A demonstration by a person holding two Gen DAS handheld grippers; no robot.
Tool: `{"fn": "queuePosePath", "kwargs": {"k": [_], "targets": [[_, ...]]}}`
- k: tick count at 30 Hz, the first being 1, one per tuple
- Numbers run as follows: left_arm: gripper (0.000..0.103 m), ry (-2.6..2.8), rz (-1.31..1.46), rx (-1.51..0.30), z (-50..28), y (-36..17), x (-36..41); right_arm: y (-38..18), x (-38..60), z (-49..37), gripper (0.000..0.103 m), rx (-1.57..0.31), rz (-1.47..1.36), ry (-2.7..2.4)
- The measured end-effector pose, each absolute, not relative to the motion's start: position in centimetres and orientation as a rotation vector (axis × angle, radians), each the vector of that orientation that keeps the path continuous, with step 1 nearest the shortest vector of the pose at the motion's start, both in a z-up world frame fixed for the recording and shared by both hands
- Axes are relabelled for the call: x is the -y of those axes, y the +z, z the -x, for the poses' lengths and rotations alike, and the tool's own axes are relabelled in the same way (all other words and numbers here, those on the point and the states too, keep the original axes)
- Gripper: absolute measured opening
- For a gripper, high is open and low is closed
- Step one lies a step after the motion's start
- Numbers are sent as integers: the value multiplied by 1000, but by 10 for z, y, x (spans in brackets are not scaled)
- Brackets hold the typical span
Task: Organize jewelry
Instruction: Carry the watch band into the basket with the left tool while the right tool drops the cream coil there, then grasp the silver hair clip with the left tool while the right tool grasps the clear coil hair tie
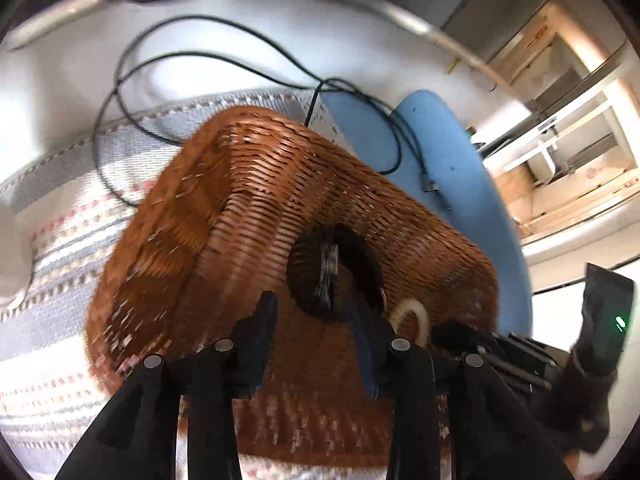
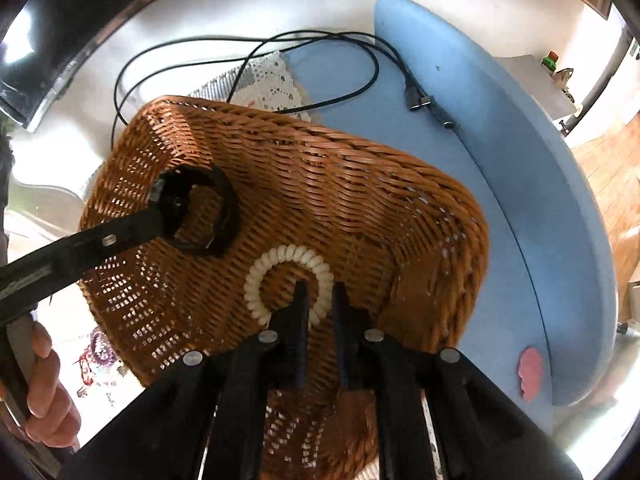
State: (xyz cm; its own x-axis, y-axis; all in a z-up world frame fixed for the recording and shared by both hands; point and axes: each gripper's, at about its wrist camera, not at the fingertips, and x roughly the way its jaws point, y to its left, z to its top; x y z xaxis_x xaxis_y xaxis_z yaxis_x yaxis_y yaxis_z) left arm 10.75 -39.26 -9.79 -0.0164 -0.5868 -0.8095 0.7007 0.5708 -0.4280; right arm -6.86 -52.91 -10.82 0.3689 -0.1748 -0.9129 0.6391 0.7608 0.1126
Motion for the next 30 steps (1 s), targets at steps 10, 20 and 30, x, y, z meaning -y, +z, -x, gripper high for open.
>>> {"fn": "queuePosePath", "kwargs": {"k": [10,20,30], "targets": [[38,-897,38,-1171,-93,-72,202,-65,454,103,16,-1016,-414,-389],[38,-591,245,-1228,-89,-112,39,-95,336,89,17,-1143,-308,-158],[38,-540,123,-1270,-84,-155,19,-154,296,72,17,-1273,-245,-99]]}}
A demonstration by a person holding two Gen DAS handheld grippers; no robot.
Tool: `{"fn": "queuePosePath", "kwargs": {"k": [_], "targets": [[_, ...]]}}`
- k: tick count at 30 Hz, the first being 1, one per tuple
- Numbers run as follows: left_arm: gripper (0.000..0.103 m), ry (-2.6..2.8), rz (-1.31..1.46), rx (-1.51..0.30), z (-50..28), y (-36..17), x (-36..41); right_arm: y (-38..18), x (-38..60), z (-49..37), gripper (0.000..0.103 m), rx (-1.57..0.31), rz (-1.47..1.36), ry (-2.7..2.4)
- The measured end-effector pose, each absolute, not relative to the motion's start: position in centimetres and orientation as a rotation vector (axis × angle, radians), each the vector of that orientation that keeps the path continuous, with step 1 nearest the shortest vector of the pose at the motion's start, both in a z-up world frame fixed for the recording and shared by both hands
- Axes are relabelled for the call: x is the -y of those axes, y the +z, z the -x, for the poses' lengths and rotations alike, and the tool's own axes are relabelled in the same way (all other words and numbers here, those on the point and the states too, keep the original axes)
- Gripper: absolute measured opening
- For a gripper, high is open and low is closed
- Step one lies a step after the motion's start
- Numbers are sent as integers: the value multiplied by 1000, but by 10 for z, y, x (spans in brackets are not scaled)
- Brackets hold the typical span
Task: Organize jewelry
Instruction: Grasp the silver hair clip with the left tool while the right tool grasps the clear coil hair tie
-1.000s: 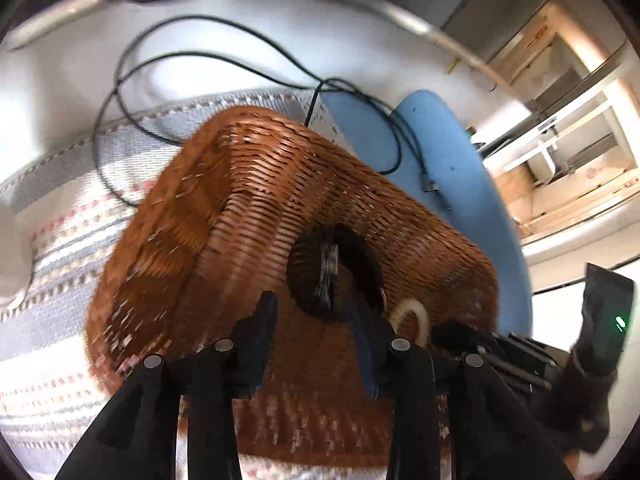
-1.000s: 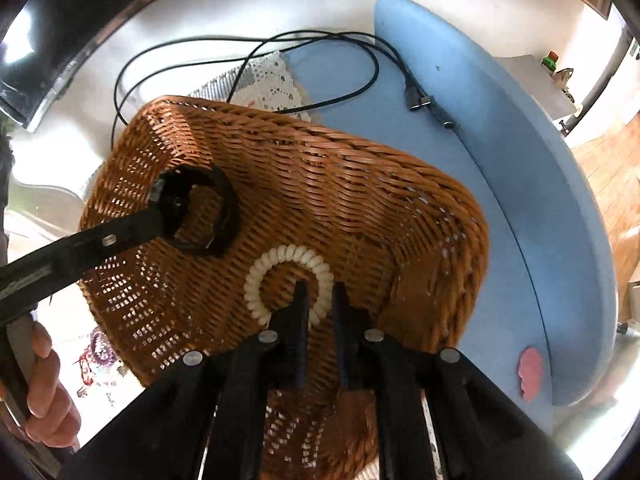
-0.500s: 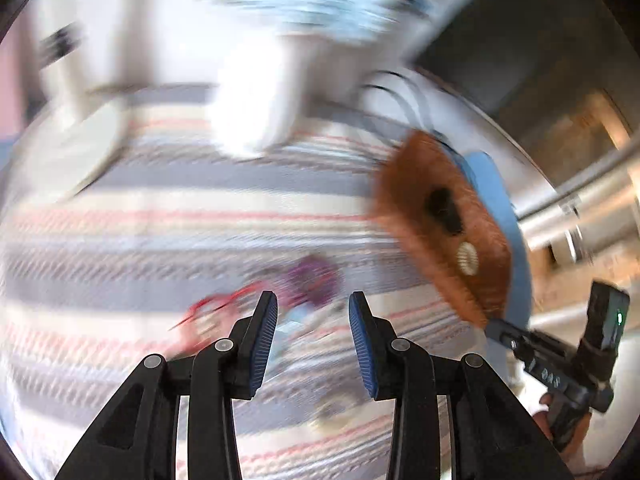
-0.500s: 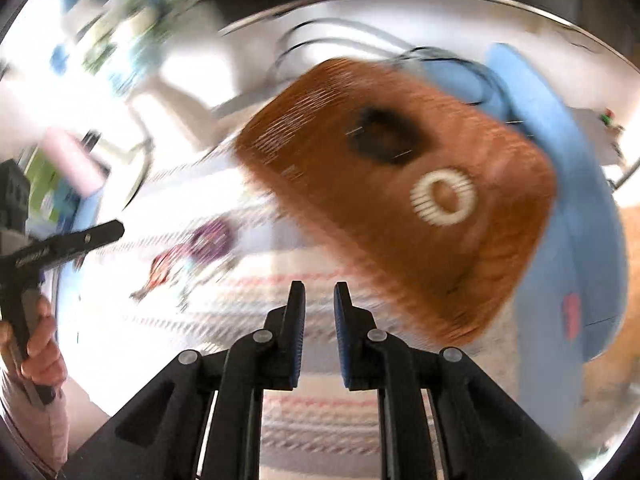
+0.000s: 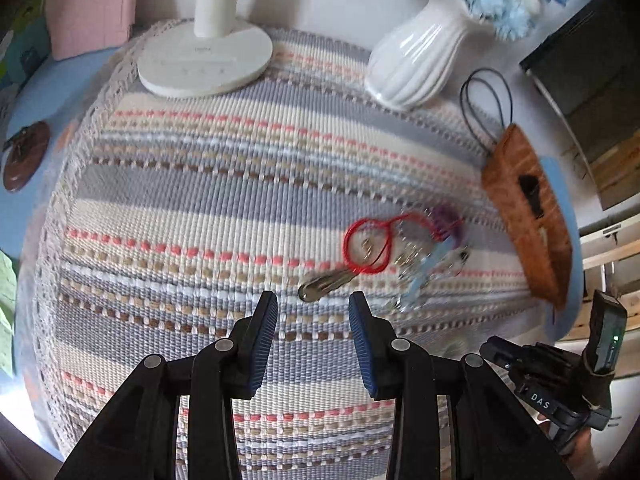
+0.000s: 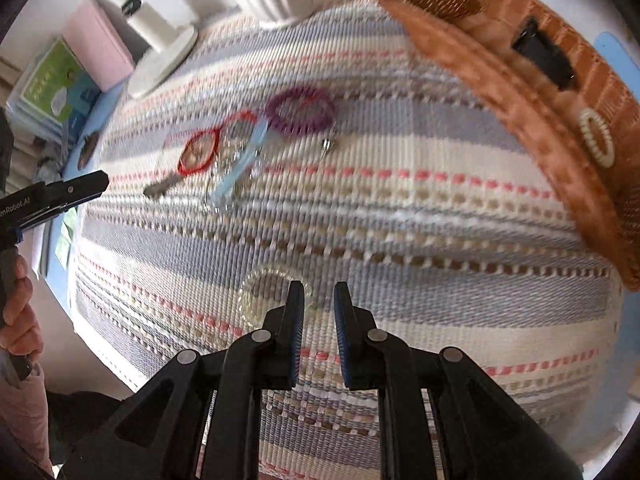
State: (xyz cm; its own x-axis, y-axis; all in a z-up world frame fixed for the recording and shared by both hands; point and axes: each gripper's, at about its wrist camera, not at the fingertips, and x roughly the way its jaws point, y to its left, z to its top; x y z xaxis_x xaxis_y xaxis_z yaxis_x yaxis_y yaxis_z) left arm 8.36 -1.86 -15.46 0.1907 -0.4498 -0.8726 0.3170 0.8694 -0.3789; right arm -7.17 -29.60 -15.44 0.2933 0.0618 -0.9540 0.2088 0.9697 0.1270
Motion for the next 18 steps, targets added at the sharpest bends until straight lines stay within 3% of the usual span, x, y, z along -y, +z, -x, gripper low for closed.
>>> {"fn": "queuePosePath", "kwargs": {"k": [10,18], "targets": [[38,-699,-280,-1187,-84,-180,62,-169,290,74,17,-1276,-220,-118],[38,-788,-341,-1191,-83,-196,90,-184,267,64,17,-1270,-157,-132]]}}
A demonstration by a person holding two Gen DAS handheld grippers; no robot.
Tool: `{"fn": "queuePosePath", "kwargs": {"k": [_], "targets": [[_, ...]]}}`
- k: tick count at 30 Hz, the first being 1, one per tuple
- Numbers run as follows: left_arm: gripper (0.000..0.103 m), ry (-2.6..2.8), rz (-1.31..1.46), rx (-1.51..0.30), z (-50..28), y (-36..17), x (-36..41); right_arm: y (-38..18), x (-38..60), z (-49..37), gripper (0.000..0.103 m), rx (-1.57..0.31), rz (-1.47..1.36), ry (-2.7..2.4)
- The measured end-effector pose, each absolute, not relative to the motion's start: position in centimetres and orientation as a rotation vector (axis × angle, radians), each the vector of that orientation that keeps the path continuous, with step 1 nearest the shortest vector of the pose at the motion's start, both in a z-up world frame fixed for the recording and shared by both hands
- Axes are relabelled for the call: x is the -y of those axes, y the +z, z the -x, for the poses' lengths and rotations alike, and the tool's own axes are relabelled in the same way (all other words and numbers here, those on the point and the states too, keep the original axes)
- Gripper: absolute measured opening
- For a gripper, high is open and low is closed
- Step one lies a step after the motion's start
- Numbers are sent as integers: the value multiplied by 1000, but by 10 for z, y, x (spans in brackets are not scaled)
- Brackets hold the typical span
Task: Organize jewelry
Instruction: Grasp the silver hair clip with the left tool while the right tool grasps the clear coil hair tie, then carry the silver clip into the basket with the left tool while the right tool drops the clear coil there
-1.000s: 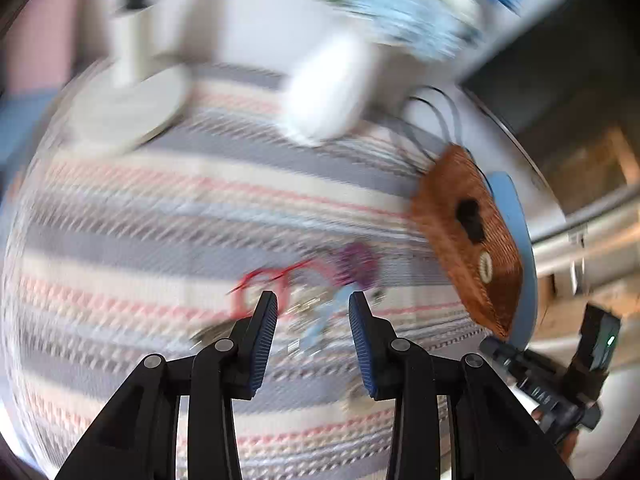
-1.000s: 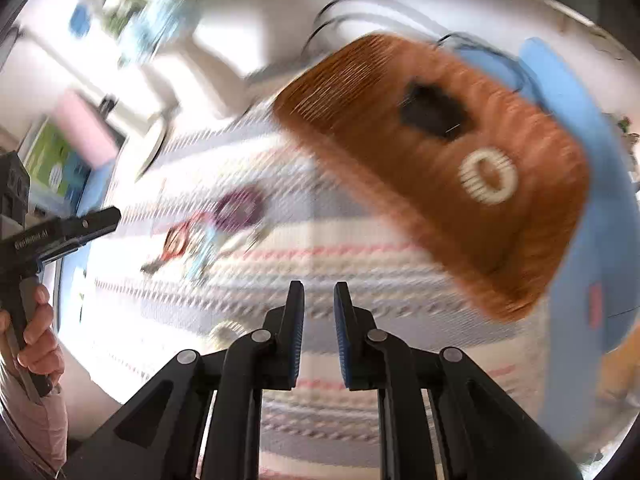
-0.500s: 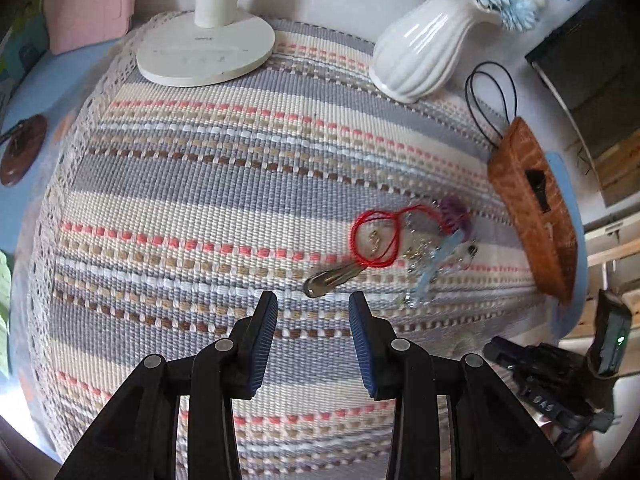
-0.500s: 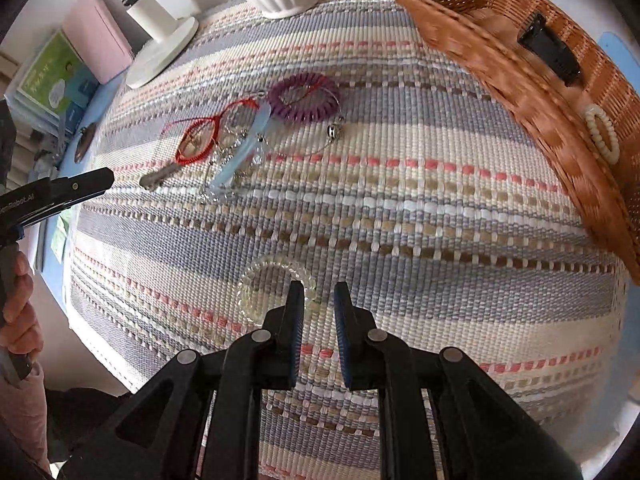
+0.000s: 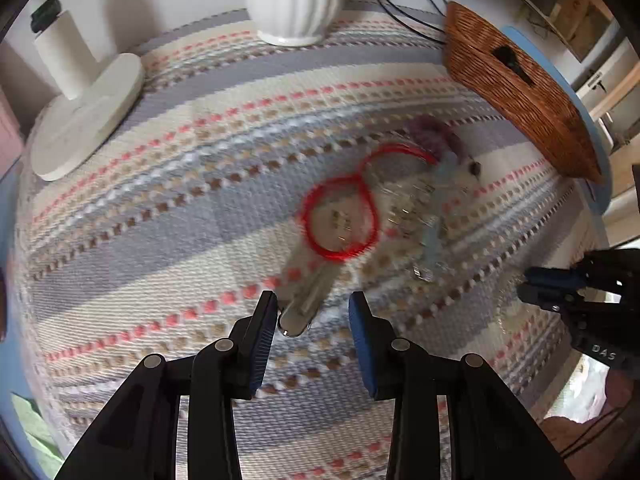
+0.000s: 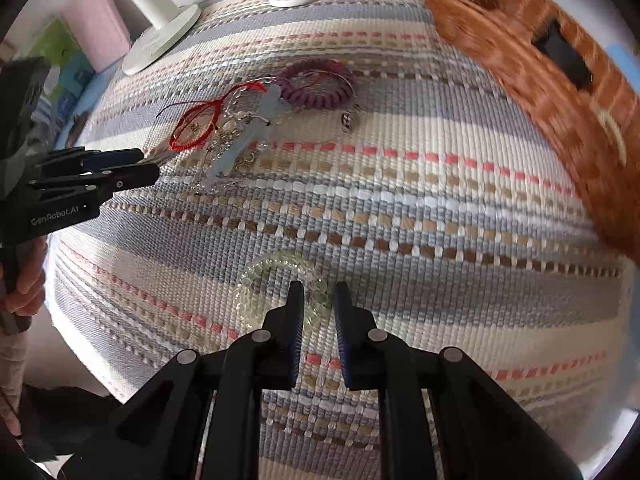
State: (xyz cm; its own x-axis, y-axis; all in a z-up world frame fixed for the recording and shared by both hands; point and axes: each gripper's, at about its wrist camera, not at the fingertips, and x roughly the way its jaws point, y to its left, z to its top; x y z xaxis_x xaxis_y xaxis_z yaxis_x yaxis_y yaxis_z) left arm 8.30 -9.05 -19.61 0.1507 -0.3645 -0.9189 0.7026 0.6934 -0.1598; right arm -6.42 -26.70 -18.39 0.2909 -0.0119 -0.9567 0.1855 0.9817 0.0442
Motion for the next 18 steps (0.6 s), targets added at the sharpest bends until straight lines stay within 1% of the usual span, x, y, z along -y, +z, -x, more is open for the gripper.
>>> {"fn": "queuePosePath", "kwargs": {"k": [6,8,9,10,14,18], "targets": [[36,-744,-301,-1168,-75,-197,90,-192,234,60,17,-1242,11,-175],[31,-720,-298,-1163,-74,-196,90,-195,223,59,17,-1233,72,-188],[25,-700,-308,-1154,-74,-197,89,-197,219,59,16,-1229,91,-193],[23,-685,-318,-1145,-73,-197,90,-199,214,59,14,-1225,106,-196],[22,-669,-350,-1130,-67,-197,90,-203,202,63,11,-1221,133,-191],[22,-712,-362,-1170,-52,-192,82,-203,197,69,11,-1242,147,-180]]}}
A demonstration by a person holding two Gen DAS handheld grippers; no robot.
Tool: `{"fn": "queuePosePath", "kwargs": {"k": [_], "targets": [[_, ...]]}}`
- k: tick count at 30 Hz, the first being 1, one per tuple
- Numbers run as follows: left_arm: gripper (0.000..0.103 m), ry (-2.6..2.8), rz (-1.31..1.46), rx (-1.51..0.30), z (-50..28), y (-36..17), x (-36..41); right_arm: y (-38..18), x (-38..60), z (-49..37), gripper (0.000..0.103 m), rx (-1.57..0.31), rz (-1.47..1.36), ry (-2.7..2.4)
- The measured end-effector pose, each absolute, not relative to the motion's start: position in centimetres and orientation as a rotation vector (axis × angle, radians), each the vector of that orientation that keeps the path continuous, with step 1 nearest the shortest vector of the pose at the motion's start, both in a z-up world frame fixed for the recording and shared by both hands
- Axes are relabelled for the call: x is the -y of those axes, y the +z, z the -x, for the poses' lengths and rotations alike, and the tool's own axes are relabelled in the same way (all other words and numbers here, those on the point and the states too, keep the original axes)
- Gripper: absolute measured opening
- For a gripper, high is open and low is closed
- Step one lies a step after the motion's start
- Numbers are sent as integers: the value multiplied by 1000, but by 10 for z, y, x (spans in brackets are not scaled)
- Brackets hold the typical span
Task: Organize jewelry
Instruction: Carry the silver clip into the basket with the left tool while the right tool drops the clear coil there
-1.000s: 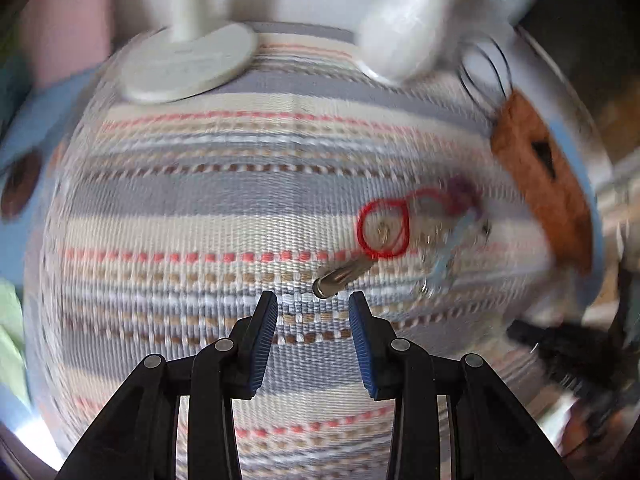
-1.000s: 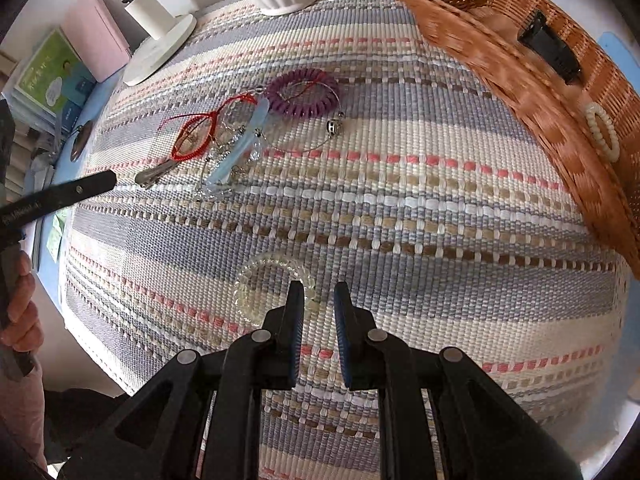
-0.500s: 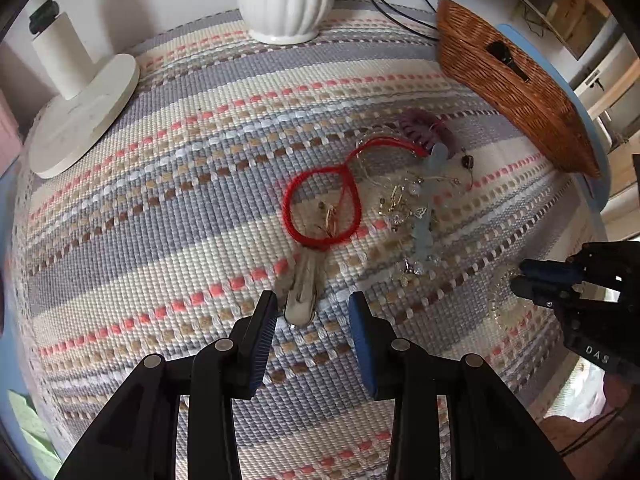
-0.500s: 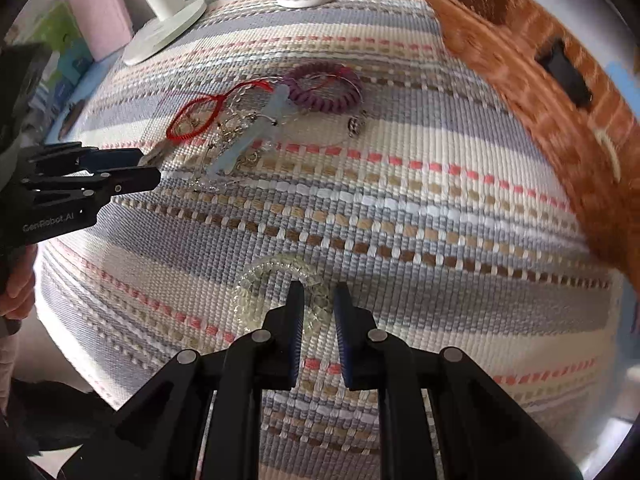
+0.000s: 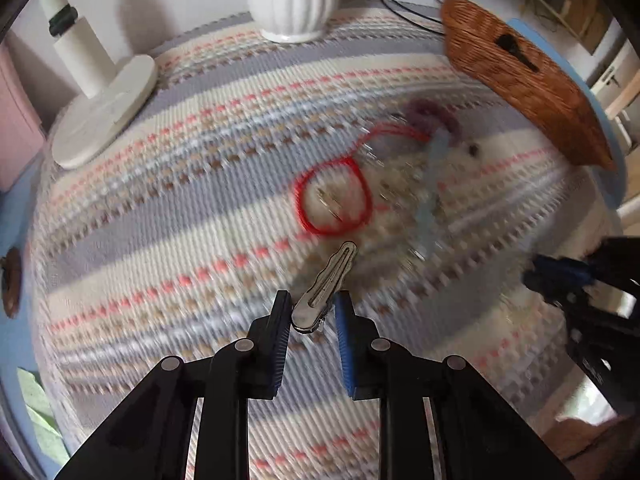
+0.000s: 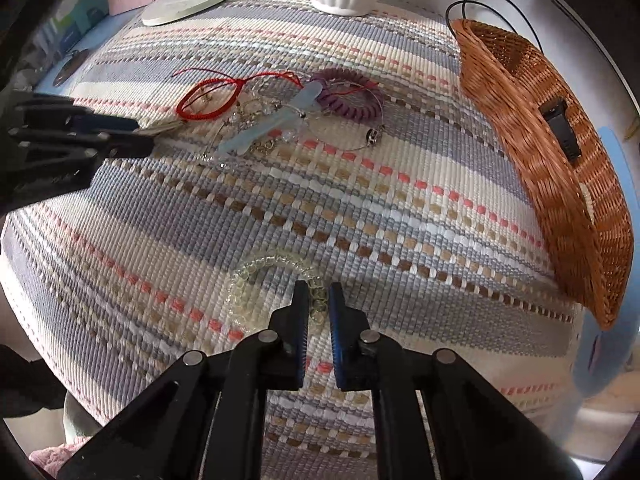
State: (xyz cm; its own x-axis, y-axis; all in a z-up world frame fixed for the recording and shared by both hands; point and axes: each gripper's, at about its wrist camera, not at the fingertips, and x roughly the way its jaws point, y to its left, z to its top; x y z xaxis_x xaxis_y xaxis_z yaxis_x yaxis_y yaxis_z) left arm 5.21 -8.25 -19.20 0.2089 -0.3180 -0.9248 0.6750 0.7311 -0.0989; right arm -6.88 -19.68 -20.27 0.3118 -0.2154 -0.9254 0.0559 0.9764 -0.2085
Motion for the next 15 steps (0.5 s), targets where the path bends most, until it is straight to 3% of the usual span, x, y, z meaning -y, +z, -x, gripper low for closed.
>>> {"fn": "queuePosePath", "kwargs": {"k": [6,15], "targets": [[22,-795,-199,-1284,-32,-185,63,-195,216,91,11,-1269,30,-160],[22,-949,-129,-1165,-22,-117,108,-119,291,106,11,-1134,-233,-161]]}}
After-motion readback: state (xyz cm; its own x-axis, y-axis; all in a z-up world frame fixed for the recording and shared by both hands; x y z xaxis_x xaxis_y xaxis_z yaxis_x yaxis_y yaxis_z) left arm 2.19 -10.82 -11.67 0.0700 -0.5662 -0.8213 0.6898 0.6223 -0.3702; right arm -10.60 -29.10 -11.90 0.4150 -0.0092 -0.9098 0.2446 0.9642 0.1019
